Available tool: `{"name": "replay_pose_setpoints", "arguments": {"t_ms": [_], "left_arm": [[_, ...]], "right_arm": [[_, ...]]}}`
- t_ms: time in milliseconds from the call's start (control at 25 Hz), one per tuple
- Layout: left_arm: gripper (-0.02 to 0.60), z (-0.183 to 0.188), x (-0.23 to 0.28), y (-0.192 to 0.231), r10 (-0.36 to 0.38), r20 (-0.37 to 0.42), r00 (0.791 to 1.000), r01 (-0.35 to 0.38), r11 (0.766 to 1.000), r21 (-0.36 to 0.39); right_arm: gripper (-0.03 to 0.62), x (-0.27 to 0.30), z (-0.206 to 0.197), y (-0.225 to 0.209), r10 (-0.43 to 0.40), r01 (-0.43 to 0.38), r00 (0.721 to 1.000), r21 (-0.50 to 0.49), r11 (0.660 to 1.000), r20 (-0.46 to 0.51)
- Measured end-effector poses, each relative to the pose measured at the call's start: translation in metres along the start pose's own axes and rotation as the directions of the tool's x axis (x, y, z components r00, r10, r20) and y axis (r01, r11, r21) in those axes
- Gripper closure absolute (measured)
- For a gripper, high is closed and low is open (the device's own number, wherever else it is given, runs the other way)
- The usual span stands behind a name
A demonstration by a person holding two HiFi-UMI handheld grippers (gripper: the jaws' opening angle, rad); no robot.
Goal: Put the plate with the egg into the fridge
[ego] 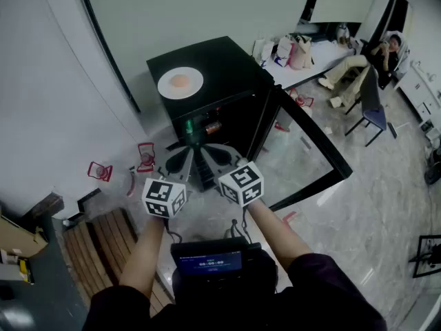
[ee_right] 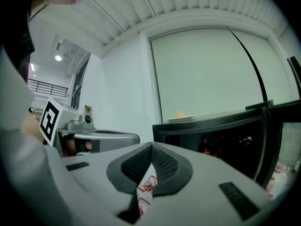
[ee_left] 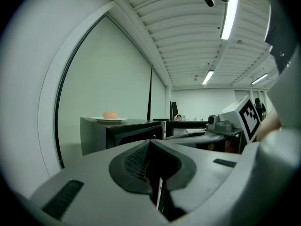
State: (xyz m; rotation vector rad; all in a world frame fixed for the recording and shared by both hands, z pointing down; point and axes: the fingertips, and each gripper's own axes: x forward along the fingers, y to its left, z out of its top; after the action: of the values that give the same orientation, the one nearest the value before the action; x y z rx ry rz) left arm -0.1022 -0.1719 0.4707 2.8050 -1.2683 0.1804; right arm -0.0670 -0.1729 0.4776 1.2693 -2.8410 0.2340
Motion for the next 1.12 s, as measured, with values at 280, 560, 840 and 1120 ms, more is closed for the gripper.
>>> {"name": "replay_pose_setpoints", "arguments": {"t_ms": [280,560,840,1120], "left_arm": [[0.572,-0.001,-0.003,0.004,0.002,0.002,1.000,-0.002,1.000,0.002],[0.571,0.004,-0.010,0.010,-0.007,-0.009,1.000,0.007,0.999,0.040],[0.571,0.024,-0.019,0.031,-0.055,-0.029,0.998,0.059,0.988,0.144],[0.571,0.052,-0.014,0.066,-0.103,-0.105,0.989,0.135,0.923,0.360]], "right_arm": [[0.586,0.002,0.001,0.003,0.003,-0.003,1.000,-0.011,1.000,0.002],[0.586,0.004,0.009,0.011,0.004,-0.003,1.000,-0.059,0.998,0.018],[0.586,0.024,0.034,0.026,-0.025,0.039,0.998,-0.298,0.954,0.049],[0.586,0.047,0.059,0.027,-0.104,0.120,0.993,-0.507,0.854,0.059]]}}
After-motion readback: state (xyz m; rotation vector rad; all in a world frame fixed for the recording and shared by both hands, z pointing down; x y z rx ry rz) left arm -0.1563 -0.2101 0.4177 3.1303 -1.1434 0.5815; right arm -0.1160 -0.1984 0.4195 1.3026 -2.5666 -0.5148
